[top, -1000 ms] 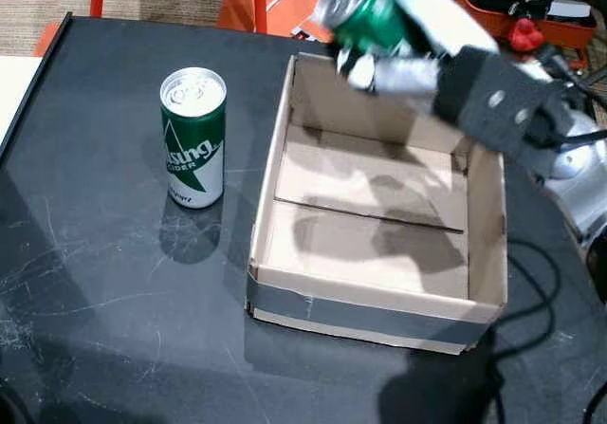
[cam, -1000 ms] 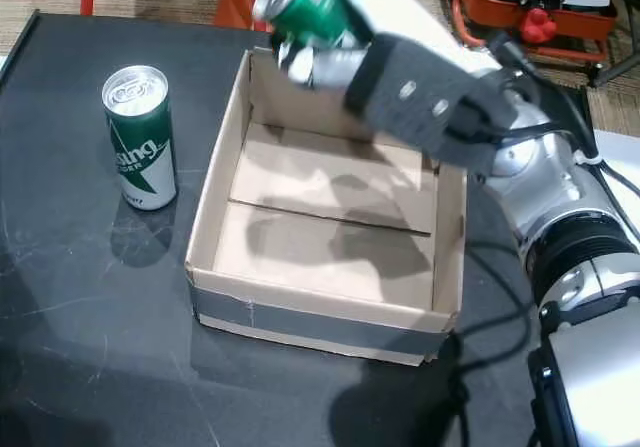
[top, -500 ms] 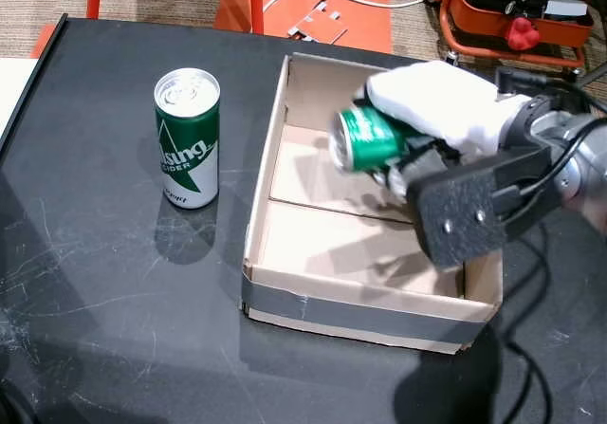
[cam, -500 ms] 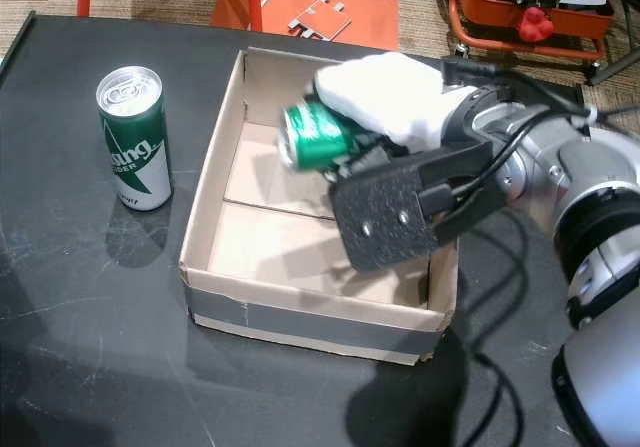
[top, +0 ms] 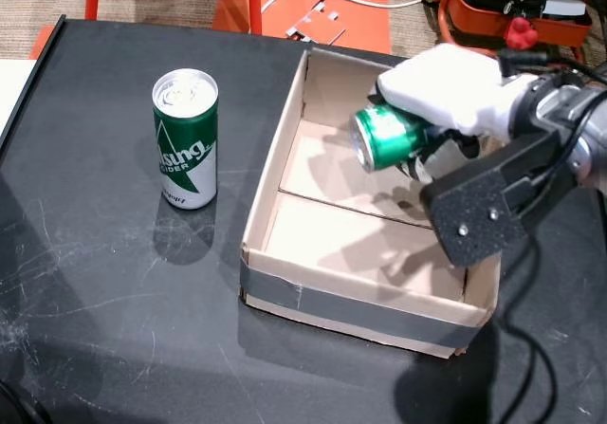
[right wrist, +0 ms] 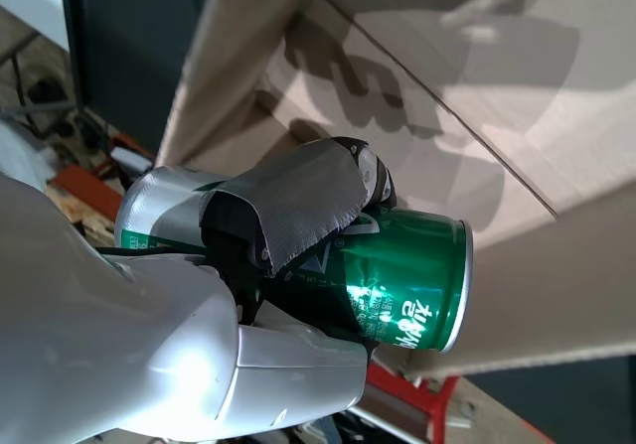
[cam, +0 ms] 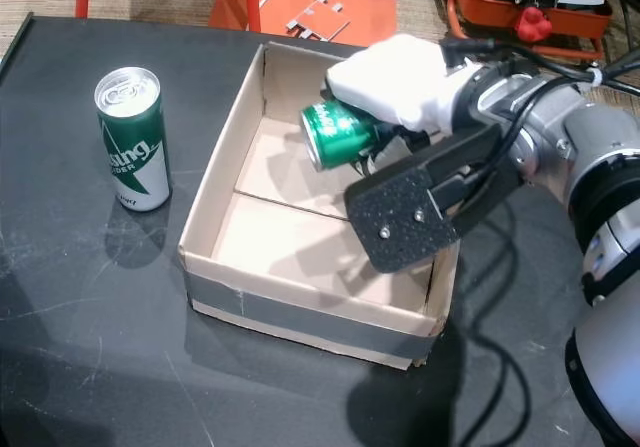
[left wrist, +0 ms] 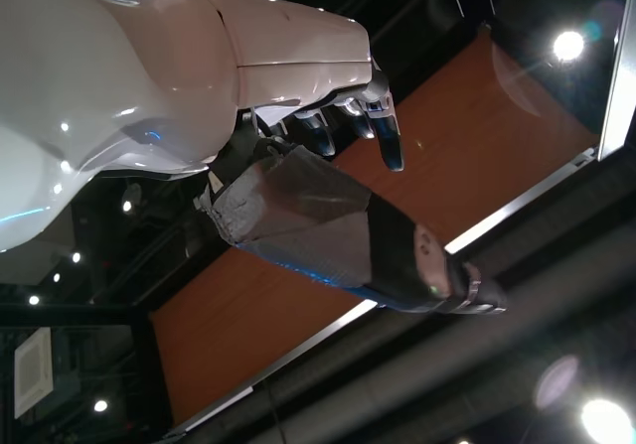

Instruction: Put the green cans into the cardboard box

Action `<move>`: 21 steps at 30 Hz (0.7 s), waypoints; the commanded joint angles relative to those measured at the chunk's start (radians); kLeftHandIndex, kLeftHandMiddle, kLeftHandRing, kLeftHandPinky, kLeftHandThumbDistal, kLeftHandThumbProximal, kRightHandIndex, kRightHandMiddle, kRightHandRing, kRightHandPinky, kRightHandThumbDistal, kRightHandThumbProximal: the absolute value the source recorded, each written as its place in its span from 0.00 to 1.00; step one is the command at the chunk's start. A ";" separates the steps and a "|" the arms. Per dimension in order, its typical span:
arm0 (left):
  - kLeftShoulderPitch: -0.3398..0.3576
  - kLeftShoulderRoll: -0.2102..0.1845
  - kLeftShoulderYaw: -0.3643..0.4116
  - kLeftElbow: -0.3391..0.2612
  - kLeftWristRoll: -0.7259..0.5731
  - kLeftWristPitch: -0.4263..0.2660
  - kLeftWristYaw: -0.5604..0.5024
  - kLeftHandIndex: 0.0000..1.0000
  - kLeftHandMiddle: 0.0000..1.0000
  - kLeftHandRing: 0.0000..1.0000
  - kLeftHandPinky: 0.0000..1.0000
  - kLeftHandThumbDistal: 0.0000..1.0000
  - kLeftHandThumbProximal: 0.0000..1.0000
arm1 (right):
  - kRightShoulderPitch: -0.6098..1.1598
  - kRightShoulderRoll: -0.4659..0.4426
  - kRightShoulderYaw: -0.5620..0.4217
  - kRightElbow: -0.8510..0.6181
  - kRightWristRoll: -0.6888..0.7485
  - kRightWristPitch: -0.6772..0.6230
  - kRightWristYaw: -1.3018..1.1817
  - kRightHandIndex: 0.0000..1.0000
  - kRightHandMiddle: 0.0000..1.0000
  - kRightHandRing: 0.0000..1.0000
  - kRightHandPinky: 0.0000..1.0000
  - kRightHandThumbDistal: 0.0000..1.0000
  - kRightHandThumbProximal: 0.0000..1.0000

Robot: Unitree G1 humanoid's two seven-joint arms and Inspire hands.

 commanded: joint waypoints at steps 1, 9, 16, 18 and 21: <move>0.019 -0.014 -0.014 -0.020 0.002 -0.005 0.004 0.73 0.80 0.89 0.71 0.98 0.49 | -0.026 0.007 0.007 -0.002 -0.001 0.001 -0.013 0.34 0.31 0.37 0.35 0.42 0.00; 0.036 -0.035 -0.041 -0.059 0.000 -0.015 0.032 0.74 0.80 0.90 0.72 1.00 0.49 | -0.043 0.031 0.012 0.001 0.003 -0.044 -0.067 0.33 0.38 0.48 0.55 0.52 0.23; 0.041 -0.028 -0.048 -0.066 0.000 -0.015 0.029 0.75 0.81 0.91 0.72 0.97 0.49 | -0.045 0.042 0.008 0.010 0.011 -0.041 -0.016 0.63 0.65 0.75 0.74 0.65 0.52; 0.042 -0.025 -0.047 -0.066 0.007 -0.021 0.032 0.75 0.80 0.90 0.72 0.97 0.50 | -0.042 0.041 0.009 0.010 0.010 -0.043 -0.016 0.68 0.66 0.74 0.74 0.70 0.57; 0.041 -0.023 -0.046 -0.066 0.001 -0.015 0.034 0.75 0.80 0.90 0.72 1.00 0.49 | -0.037 0.039 0.006 0.011 0.014 -0.046 -0.014 0.73 0.69 0.75 0.75 0.72 0.60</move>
